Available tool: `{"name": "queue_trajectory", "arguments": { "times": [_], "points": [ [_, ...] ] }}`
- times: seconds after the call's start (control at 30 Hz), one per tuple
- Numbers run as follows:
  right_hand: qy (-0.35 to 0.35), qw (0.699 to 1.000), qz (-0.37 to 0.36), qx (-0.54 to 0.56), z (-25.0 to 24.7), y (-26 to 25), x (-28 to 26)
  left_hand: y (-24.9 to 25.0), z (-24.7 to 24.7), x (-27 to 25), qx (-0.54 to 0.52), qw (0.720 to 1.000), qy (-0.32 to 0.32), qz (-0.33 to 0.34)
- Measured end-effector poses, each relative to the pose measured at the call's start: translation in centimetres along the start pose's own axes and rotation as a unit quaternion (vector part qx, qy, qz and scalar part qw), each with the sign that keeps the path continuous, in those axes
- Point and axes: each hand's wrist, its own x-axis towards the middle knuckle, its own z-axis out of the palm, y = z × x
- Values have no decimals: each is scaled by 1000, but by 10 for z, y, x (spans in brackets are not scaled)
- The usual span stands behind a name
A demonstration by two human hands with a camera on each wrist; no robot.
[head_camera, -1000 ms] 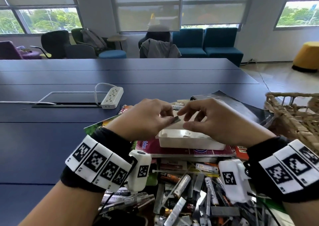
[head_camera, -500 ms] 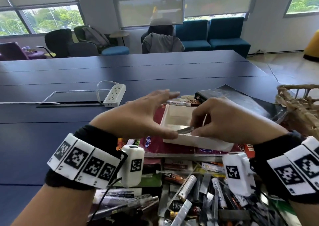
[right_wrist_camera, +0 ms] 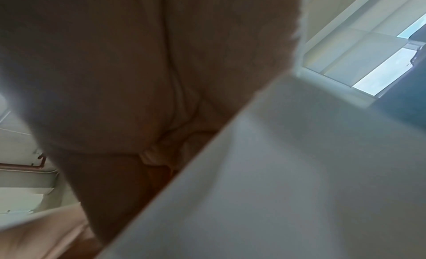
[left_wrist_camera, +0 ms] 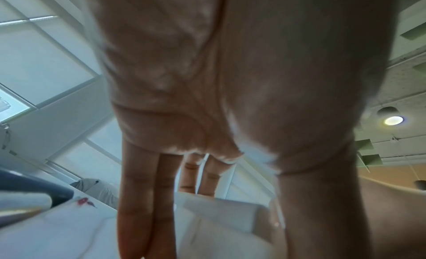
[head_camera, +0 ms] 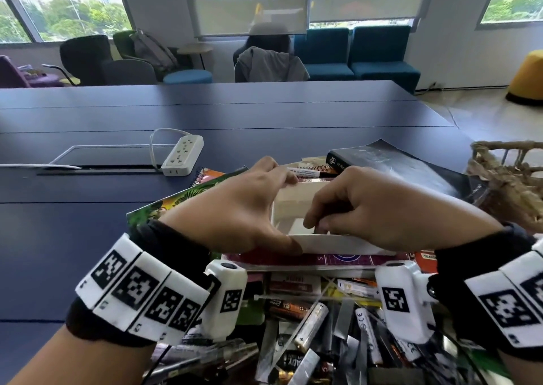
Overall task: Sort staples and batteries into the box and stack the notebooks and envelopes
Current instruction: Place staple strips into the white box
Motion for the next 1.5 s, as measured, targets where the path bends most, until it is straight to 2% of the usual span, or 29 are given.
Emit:
{"name": "queue_trajectory", "arguments": {
  "times": [0.47, 0.6, 0.77, 0.87, 1.07, 1.13, 1.2, 1.33, 1.4, 1.5],
  "points": [
    [-25, 998, -19, 61, -1, 7, 0, 9, 0, -2, 24, 999, -15, -29],
    [-11, 997, -14, 78, 1, 10, 2, 13, -1, -3, 28, 999, -23, -34],
    [-2, 999, 2, 44, 3, 5, 2, 16, -3, -3, 38, 998, -34, -36],
    [27, 997, 0, 66, 0, 1, -2, 17, -4, -5, 58, 997, -41, -40],
    [105, 991, -32, 71, -15, -14, -22, 40, -18, -15, 130, 991, 33, -8],
    [100, 994, -28, 47, -18, -19, -28, 47, -21, -18, 101, 994, 40, 28],
    [62, 998, -17, 9, -18, -22, -36, 55, -18, -20, 66, 997, -4, 49],
    [-18, 998, 4, -63, -14, -29, -54, 69, 4, -20, 64, 987, -134, 64],
    [-53, 996, 24, -64, -11, -32, -61, 74, 15, -19, 68, 981, -166, 73],
    [-80, 994, 51, -45, -8, -29, -67, 79, 30, -18, 97, 977, -177, 75]
  ]
}}
